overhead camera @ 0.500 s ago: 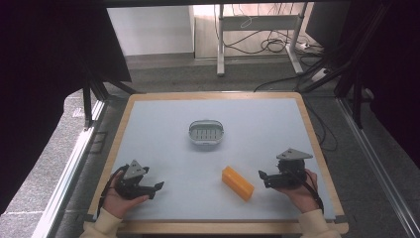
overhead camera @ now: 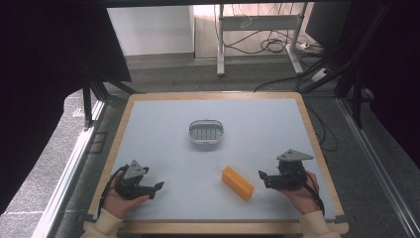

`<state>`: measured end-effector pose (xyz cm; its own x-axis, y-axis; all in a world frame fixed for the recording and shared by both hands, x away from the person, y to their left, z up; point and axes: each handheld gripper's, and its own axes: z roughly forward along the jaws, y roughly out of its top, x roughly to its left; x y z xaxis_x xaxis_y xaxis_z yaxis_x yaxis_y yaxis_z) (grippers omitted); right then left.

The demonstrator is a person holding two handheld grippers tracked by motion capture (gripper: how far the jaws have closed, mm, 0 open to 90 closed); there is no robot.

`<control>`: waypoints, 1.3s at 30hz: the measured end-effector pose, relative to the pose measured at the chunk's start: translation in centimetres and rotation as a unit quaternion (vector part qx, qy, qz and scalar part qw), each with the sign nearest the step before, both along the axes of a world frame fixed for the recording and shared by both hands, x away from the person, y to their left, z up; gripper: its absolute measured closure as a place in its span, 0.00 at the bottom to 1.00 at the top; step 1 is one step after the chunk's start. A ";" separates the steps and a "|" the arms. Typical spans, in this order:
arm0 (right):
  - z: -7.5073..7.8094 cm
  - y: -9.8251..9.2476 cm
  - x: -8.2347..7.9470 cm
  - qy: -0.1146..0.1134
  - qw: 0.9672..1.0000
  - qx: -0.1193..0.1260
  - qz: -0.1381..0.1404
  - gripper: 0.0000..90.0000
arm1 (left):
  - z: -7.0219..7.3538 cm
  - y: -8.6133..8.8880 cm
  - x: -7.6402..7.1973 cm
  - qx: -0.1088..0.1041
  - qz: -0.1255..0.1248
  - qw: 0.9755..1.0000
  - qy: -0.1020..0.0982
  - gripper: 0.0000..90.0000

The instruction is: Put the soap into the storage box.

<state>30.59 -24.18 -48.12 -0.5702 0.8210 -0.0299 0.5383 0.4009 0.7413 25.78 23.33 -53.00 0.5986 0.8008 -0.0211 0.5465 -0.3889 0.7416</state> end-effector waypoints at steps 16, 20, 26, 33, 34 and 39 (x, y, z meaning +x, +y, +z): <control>-0.5 0.6 -0.1 0.024 1.000 -0.016 0.004 0.14 | 0.1 0.0 -0.1 -0.001 -0.001 1.000 -0.001 0.23; -0.1 0.7 -0.2 0.014 1.000 -0.020 -0.001 0.14 | 0.2 0.1 -0.1 0.000 -0.004 1.000 -0.002 0.23; 0.8 1.0 -0.4 0.011 1.000 -0.028 0.004 0.18 | 0.2 0.2 -0.1 -0.004 -0.005 1.000 -0.001 0.23; 1.8 1.6 -0.6 0.009 1.000 -0.026 0.008 0.20 | 0.4 0.3 -0.3 -0.009 -0.004 1.000 -0.007 0.23; 1.9 1.6 -0.6 0.013 1.000 -0.025 0.013 0.23 | 0.4 0.3 -0.3 -0.009 -0.005 1.000 -0.007 0.23; 2.2 2.3 -0.7 0.024 0.999 -0.029 0.028 0.25 | 0.4 0.4 -0.2 -0.012 -0.004 1.000 -0.007 0.23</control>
